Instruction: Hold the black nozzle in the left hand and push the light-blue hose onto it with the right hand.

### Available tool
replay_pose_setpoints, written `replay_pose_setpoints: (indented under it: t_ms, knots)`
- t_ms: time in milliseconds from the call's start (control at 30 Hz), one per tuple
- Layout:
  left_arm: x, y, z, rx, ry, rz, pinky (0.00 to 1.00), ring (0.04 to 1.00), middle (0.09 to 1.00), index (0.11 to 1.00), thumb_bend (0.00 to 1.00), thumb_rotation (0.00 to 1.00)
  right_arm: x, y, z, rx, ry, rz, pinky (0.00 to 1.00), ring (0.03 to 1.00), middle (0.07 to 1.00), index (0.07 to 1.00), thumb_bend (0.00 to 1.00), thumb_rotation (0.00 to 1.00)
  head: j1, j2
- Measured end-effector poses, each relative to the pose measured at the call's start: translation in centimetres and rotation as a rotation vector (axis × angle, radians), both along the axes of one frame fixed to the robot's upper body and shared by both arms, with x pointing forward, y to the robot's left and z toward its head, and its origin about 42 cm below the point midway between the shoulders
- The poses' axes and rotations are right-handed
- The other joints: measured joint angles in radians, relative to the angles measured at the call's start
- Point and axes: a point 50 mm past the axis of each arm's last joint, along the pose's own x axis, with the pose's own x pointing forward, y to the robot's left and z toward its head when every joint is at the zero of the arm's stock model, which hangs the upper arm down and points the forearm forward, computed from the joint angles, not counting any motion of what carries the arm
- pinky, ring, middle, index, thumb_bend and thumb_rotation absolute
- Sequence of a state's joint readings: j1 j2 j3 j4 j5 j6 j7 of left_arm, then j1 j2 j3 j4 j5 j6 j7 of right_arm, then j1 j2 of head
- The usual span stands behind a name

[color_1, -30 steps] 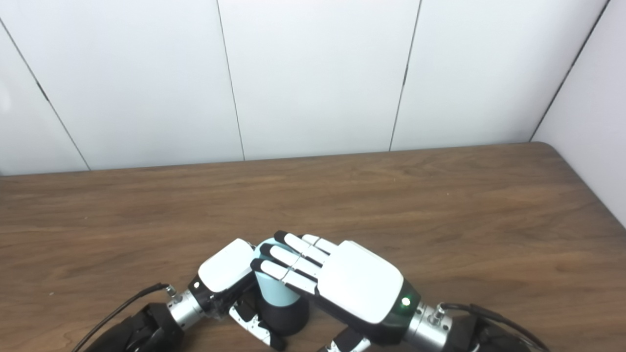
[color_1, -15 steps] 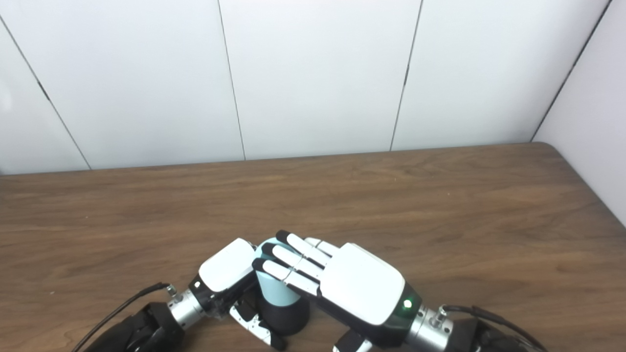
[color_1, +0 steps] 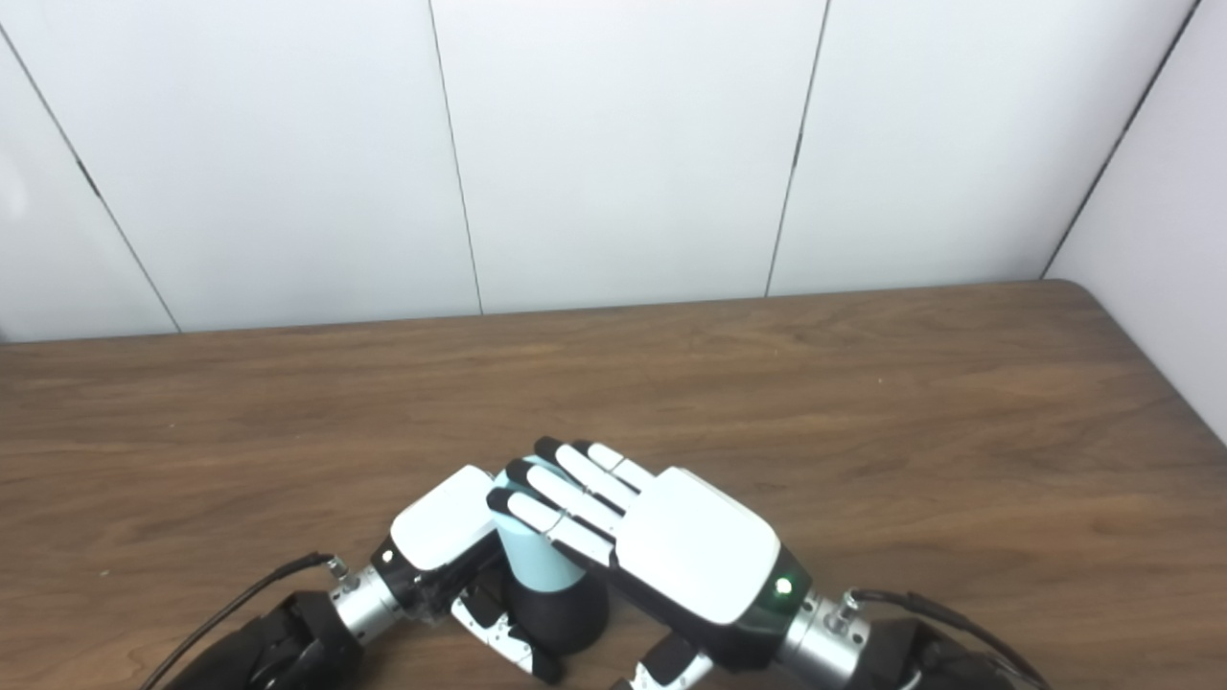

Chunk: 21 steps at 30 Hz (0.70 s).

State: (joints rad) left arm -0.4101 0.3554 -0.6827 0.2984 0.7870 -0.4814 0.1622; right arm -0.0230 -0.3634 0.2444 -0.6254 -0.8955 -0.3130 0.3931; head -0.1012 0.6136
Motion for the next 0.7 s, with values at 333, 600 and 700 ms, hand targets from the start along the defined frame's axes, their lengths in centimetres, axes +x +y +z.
replay_pose_setpoints:
  t_ms: [333,600,700]
  knots:
    - [0.10,0.10,0.04,0.001,-0.002,0.007,0.08,0.132,0.189,0.482,0.52,0.04,0.45,-0.12,0.31,-0.003,-0.006,-0.020,1.00,1.000,1.000,1.000,0.73,0.92,0.000,-0.002]
    - [0.17,0.00,-0.02,0.010,-0.005,0.006,0.07,0.127,0.183,0.483,0.52,0.04,0.70,-0.18,0.64,0.003,-0.013,-0.024,1.00,1.000,1.000,1.000,0.73,0.92,-0.002,-0.003]
    - [0.18,0.01,-0.02,0.010,-0.004,0.007,0.07,0.126,0.181,0.483,0.52,0.04,0.68,-0.31,0.66,0.003,-0.017,-0.025,0.99,1.000,1.000,0.999,0.73,0.92,-0.003,-0.003]
